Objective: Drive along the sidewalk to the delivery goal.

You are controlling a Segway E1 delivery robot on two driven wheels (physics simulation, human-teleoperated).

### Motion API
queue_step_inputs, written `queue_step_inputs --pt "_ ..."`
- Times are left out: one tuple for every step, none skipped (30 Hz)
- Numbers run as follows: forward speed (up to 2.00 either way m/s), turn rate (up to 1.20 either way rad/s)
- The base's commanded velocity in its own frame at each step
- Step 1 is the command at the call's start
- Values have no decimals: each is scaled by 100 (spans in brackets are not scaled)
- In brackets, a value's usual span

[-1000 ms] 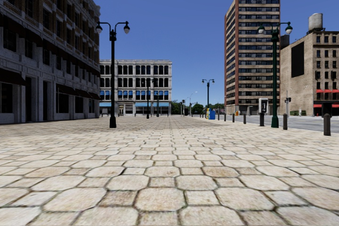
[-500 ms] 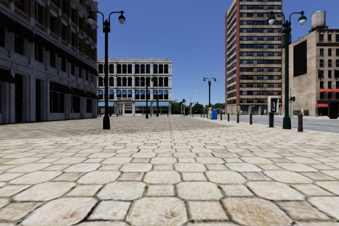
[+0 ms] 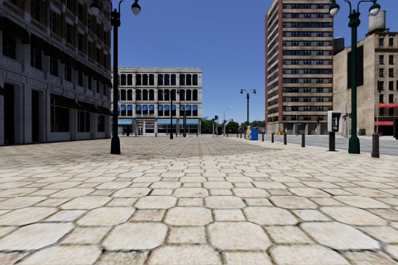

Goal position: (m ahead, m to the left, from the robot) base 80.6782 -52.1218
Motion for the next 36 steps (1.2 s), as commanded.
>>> queue_step_inputs --pt "200 0" --pt "200 0" --pt "200 0" --pt "200 0" --pt "200 0" --pt "200 0" --pt "200 0" --pt "200 0" --pt "200 0" --pt "200 0" --pt "200 0" --pt "200 0" --pt "200 0" --pt "200 0" --pt "200 0" --pt "200 0" --pt "200 0" --pt "200 0" --pt "200 0" --pt "200 0" --pt "200 0" --pt "200 0" --pt "200 0" --pt "200 0" --pt "200 0" --pt "200 0" --pt "200 0" --pt "200 0" --pt "200 0" --pt "200 0" --pt "200 0" --pt "200 0" --pt "200 0" --pt "200 0" --pt "200 0" --pt "200 0"
